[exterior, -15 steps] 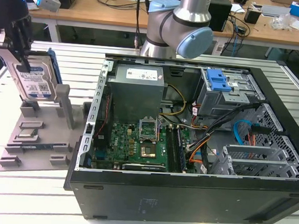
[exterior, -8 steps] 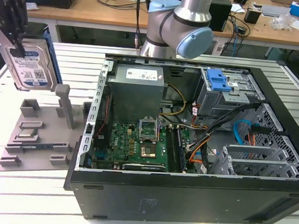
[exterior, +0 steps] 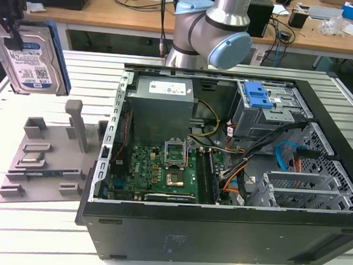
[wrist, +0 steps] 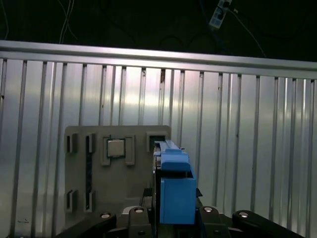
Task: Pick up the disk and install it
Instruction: 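Pick up the disk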
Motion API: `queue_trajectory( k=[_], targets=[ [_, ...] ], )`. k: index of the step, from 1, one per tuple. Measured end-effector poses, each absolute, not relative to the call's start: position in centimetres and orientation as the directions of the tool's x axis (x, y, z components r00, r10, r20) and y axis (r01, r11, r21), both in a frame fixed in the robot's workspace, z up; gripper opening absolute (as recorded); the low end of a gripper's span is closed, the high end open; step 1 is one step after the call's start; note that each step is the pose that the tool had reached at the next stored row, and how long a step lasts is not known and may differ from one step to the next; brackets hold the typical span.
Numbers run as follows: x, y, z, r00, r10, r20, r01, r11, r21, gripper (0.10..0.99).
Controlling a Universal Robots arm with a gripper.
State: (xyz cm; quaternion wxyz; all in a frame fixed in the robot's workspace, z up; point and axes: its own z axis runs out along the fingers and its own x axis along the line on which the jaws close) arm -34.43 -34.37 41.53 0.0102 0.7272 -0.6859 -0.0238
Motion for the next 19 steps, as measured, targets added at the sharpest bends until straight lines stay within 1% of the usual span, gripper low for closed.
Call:
queue_trajectory(
  k=[3, 6, 10, 13, 19],
  targets=[
    [-34.4, -34.3, 42.4, 0.058, -0.998, -0.021, -0.997, -0.059, 0.048, 0.365],
    [-34.4, -34.3, 44.0, 0.058, -0.998, -0.021, -0.997, -0.059, 0.049, 0.365],
    [-34.4, -34.2, 44.9, 0.058, -0.998, -0.021, -0.997, -0.059, 0.049, 0.365],
    [-34.4, -34.1, 46.8, 0.058, -0.998, -0.021, -0.997, -0.059, 0.05, 0.365],
    [-34.4, -34.0, 48.8, 0.058, -0.998, -0.021, -0.997, -0.059, 0.051, 0.365]
  ],
)
